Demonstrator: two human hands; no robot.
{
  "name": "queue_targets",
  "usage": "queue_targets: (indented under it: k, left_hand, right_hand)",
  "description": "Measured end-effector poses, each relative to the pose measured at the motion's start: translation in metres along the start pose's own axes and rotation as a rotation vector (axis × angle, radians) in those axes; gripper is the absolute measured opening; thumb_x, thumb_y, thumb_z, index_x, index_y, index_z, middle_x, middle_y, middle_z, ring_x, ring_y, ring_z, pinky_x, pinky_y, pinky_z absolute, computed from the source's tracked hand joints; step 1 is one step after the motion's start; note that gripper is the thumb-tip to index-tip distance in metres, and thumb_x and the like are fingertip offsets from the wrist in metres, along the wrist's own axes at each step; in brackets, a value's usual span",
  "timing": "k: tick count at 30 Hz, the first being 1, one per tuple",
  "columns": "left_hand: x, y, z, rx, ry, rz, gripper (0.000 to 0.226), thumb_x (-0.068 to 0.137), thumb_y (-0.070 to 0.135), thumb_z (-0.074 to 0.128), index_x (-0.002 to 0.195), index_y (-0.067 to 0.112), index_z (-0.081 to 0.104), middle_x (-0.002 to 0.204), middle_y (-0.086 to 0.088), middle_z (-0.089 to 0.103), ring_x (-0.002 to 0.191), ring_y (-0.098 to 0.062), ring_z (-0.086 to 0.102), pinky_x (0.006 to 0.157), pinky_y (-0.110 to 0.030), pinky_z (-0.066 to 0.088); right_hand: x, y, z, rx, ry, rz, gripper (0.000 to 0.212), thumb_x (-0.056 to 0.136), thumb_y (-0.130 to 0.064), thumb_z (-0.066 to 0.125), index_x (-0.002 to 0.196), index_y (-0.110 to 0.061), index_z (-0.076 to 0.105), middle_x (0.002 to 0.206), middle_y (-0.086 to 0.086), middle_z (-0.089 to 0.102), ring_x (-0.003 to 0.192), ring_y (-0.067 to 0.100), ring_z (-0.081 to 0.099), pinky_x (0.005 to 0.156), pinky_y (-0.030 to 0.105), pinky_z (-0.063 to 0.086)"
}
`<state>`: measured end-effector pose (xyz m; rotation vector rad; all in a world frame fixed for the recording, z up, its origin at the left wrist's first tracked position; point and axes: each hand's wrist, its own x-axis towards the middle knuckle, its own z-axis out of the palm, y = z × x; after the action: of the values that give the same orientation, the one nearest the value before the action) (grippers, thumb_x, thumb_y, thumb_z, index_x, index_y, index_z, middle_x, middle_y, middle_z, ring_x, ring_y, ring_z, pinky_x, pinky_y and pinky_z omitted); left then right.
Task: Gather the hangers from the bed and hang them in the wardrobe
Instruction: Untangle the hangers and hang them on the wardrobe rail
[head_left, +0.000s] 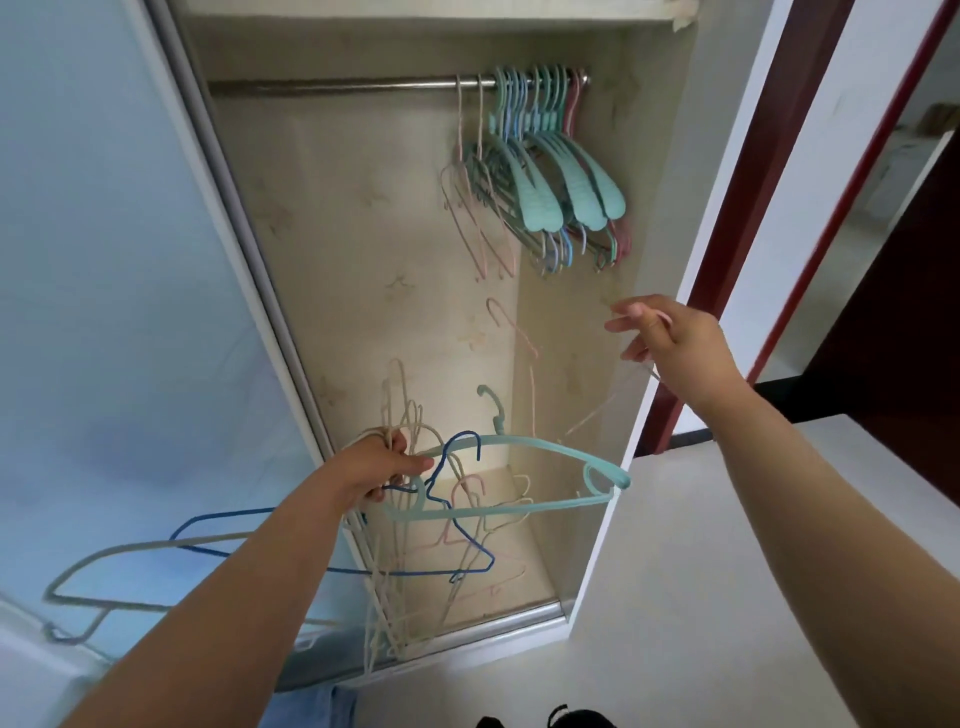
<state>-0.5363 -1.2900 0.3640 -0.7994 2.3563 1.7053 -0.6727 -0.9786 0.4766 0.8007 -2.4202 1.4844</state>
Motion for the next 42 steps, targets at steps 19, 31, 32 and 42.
queue_targets:
  k: [19,31,32,42]
  left_hand:
    - [0.015,0.047,-0.055,-0.101,0.137,-0.031,0.047,0.076,0.028,0.08,0.067,0.019,0.035,0.054,0.0,0.042,0.049,-0.012,0.038,0.04,-0.019,0.03]
    - [0.026,0.053,-0.066,-0.159,0.174,-0.005,0.041,0.078,0.031,0.079,0.076,0.018,0.04,0.069,-0.003,0.049,0.059,-0.013,0.043,0.047,-0.022,0.034]
    - [0.026,0.053,-0.065,-0.15,0.17,0.003,0.041,0.078,0.031,0.078,0.075,0.019,0.039,0.069,-0.002,0.05,0.059,-0.013,0.044,0.046,-0.022,0.034]
    - [0.015,0.032,-0.052,0.076,0.06,0.127,0.043,0.078,0.026,0.077,0.07,0.022,0.035,0.058,0.008,0.049,0.052,-0.007,0.043,0.047,-0.021,0.034]
  right_hand:
    - [0.141,-0.104,0.105,0.164,0.181,-0.174,0.035,0.103,-0.026,0.034,0.131,-0.013,0.053,0.121,-0.005,0.062,0.079,0.006,0.069,0.08,0.039,0.057]
    - [0.165,-0.057,0.126,-0.305,0.06,0.02,0.06,0.091,0.005,0.033,0.147,-0.018,0.034,0.131,0.016,0.057,0.115,0.03,0.057,0.095,0.034,0.044]
    - [0.163,-0.054,0.123,-0.4,0.055,0.033,0.064,0.089,0.006,0.034,0.148,-0.019,0.032,0.127,0.02,0.059,0.113,0.034,0.057,0.093,0.038,0.045]
    - [0.14,-0.036,0.117,-0.655,0.318,-0.089,0.066,0.087,-0.01,0.048,0.149,-0.018,0.025,0.157,0.01,0.02,0.132,0.036,0.038,0.101,0.048,0.038]
